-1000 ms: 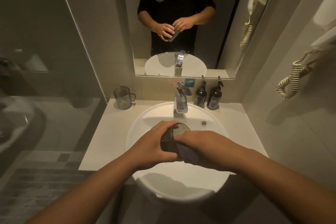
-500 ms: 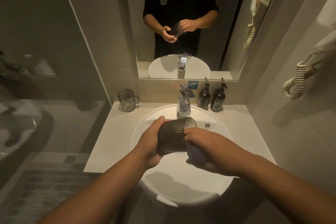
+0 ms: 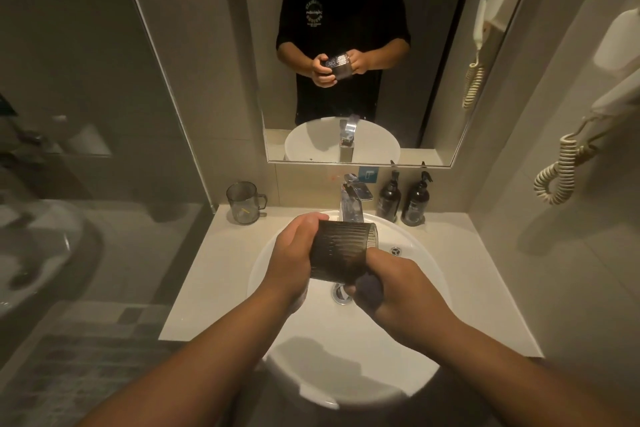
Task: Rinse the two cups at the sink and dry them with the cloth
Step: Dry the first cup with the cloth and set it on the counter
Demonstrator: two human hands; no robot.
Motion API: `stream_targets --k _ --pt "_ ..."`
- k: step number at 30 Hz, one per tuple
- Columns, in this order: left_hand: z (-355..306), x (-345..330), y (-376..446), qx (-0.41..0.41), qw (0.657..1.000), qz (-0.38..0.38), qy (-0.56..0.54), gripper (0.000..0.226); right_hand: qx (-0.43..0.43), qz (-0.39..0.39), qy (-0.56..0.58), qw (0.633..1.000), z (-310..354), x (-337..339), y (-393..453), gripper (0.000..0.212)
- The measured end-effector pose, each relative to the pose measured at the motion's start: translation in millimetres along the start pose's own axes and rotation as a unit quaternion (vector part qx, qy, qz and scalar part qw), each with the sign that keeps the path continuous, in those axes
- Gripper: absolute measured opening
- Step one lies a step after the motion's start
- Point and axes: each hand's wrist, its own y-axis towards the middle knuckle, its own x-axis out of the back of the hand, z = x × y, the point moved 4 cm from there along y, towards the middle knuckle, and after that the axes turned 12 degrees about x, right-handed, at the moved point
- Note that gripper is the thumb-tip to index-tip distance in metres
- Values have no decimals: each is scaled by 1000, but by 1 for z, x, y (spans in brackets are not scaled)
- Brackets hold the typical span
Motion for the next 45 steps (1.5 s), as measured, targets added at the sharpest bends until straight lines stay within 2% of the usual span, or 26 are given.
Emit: stream_targets --k 3,6,8,11,12,14,16,18,21,23,26,29,31,33,36,39,41,43,45 --pt "-4 3 -1 -80 995 -24 56 32 -47 -15 54 997 -1 1 5 22" --pt "-7 2 -4 -125 986 -21 108 33 -116 -25 181 976 -4 0 8 32" --pt "-6 0 -3 -67 990 18 125 32 -125 -23 190 974 -9 3 9 29" --pt "-7 -1 -1 130 983 120 57 43 -15 20 15 1000 -14 15 13 14" --pt "-9 -2 -2 184 973 137 31 51 23 43 -24 999 -13 17 15 11" --pt "-12 -4 -1 213 969 121 23 57 65 75 -49 994 -12 20 19 12" --pt "-14 -7 4 160 984 75 26 48 69 67 -40 995 -9 23 22 15" --pt "-15 -9 8 70 997 42 14 38 41 40 -8 998 -6 23 23 18" --pt "-18 -7 7 -58 997 28 46 33 -33 -10 53 998 -3 20 25 31" --pt "-21 -6 6 -107 991 19 74 31 -83 -35 109 990 -2 20 27 34" --pt "-26 -9 8 -112 987 48 103 32 -89 -55 137 985 -1 28 31 29" --pt "-32 -14 11 -7 991 114 70 27 -34 -33 75 996 -1 40 32 25" --pt "-38 -18 9 79 986 143 37 39 20 0 -8 1000 0 45 32 24" --pt "-41 -23 7 97 984 143 39 44 38 4 -21 999 0 49 31 27" --pt "-45 -29 6 21 996 88 19 30 44 -33 -1 998 7 51 30 25" --pt "-47 -30 4 -84 994 71 26 24 -13 -81 69 994 12 50 25 19" --pt "-47 -28 1 -152 985 62 52 24 -79 -119 186 972 13 50 24 19" --pt "-46 -25 -3 -210 971 50 99 25 -126 -144 307 932 15 47 25 20" --pt "-43 -24 -4 -225 962 54 143 26 -149 -145 358 910 17 47 24 21"
